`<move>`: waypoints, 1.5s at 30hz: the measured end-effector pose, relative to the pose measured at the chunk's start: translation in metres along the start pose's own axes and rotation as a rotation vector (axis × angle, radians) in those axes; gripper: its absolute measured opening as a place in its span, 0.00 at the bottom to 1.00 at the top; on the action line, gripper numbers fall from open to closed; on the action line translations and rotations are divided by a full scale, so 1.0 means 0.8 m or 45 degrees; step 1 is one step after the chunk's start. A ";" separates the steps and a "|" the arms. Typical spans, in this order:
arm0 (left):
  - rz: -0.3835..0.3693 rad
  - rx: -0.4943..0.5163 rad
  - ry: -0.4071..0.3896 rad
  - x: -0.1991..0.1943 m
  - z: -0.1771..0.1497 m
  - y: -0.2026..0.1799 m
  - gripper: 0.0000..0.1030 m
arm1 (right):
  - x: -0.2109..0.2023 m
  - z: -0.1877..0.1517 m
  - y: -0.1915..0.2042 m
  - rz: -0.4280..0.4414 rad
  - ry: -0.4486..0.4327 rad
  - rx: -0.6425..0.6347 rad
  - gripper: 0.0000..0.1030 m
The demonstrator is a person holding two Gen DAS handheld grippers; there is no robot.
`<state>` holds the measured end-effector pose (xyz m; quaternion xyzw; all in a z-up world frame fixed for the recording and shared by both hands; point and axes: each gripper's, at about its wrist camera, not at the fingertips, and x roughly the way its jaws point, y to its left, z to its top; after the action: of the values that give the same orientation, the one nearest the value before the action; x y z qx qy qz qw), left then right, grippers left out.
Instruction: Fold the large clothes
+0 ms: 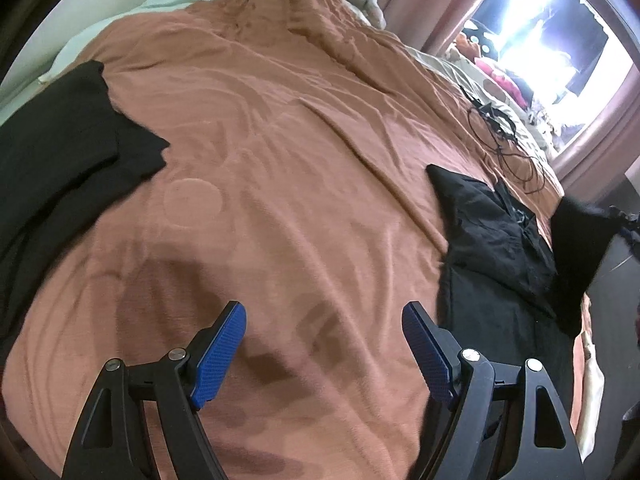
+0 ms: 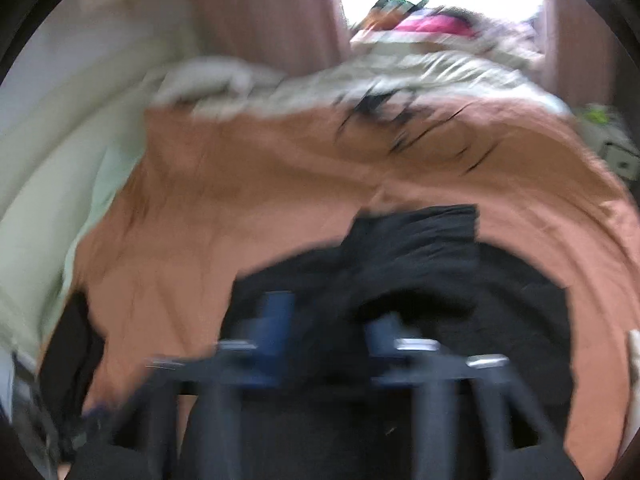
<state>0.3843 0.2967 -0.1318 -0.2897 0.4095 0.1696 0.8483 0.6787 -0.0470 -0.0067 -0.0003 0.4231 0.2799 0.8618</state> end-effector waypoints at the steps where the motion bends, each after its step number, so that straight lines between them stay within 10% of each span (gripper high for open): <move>1: 0.002 0.002 -0.003 -0.001 -0.001 0.000 0.79 | 0.002 -0.009 0.005 -0.004 -0.002 -0.025 0.66; 22: -0.089 0.336 0.040 0.042 0.007 -0.219 0.79 | -0.042 -0.111 -0.240 -0.099 0.004 0.295 0.66; 30: -0.099 0.508 0.099 0.090 0.001 -0.341 0.79 | -0.018 -0.144 -0.344 -0.149 0.042 0.477 0.20; 45: 0.002 0.784 0.228 0.211 -0.046 -0.503 0.79 | 0.050 -0.188 -0.387 -0.144 0.128 0.533 0.15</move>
<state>0.6764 -0.0293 -0.1423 -0.0330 0.5149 0.0121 0.8565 0.7380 -0.3240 -0.2057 0.1408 0.5136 0.1370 0.8353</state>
